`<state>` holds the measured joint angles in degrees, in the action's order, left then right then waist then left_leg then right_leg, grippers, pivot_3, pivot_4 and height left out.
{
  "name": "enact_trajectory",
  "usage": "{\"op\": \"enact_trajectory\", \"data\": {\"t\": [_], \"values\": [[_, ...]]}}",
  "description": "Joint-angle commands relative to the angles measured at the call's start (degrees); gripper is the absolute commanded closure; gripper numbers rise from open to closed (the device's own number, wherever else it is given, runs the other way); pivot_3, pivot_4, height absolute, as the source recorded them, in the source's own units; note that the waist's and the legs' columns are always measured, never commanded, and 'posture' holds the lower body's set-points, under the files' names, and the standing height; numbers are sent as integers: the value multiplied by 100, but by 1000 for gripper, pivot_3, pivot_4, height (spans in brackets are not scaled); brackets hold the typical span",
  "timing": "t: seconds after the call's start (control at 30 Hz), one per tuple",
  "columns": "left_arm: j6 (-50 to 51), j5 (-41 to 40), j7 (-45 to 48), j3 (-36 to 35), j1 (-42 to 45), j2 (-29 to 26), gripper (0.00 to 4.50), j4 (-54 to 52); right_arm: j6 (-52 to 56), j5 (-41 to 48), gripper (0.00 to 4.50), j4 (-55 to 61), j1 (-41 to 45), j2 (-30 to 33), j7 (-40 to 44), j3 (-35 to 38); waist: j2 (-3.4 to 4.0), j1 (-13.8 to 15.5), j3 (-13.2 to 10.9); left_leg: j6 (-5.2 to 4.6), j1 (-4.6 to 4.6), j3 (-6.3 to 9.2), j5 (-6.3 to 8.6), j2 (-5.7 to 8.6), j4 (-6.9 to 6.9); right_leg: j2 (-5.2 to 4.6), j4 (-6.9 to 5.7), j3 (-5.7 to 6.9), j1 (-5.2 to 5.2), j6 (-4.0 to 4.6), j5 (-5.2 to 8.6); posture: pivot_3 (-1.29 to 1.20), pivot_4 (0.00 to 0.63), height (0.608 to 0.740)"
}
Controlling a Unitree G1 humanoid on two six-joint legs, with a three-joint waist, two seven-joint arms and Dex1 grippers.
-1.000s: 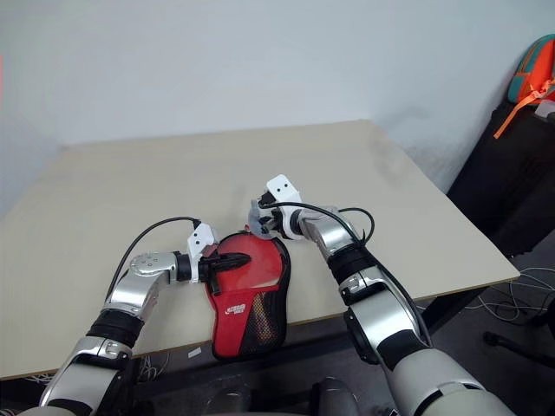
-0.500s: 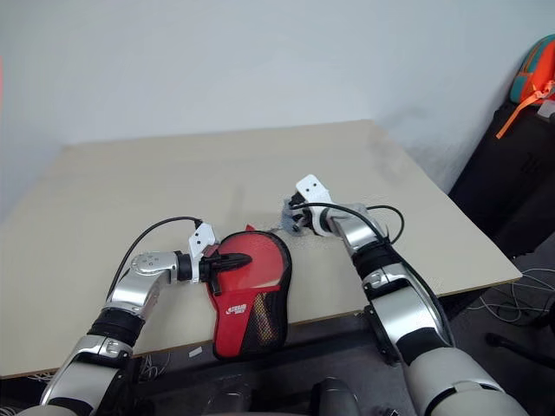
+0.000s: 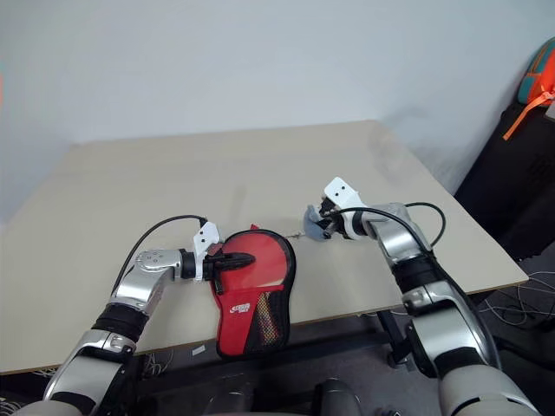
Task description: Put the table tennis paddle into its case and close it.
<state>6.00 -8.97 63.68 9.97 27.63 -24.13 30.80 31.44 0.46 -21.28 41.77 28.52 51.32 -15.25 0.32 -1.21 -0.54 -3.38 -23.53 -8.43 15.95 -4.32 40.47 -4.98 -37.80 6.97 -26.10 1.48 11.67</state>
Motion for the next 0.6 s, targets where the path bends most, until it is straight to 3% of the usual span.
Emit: {"op": "enact_trajectory", "data": {"t": [0.03,0.3,0.6], "values": [[93,239,61,197,-109,-19,4500,280,203,126,3912,844,-123,473,387,154,0,9,0,-2,0,1,1,0,0,0,0,0,0,0,0,0,0,706],[-19,271,77,236,0,33,4500,470,328,1003,3912,2826,-990,1355,1669,198,0,47,-1,-45,1,14,26,-1,3,0,4,4,1,1,1,0,0,706],[-94,309,103,236,138,102,4500,651,423,1532,3912,3973,-1663,1866,2278,-3,-6,107,-5,-45,1,31,34,-1,5,-1,13,14,4,11,9,0,0,706]]}}
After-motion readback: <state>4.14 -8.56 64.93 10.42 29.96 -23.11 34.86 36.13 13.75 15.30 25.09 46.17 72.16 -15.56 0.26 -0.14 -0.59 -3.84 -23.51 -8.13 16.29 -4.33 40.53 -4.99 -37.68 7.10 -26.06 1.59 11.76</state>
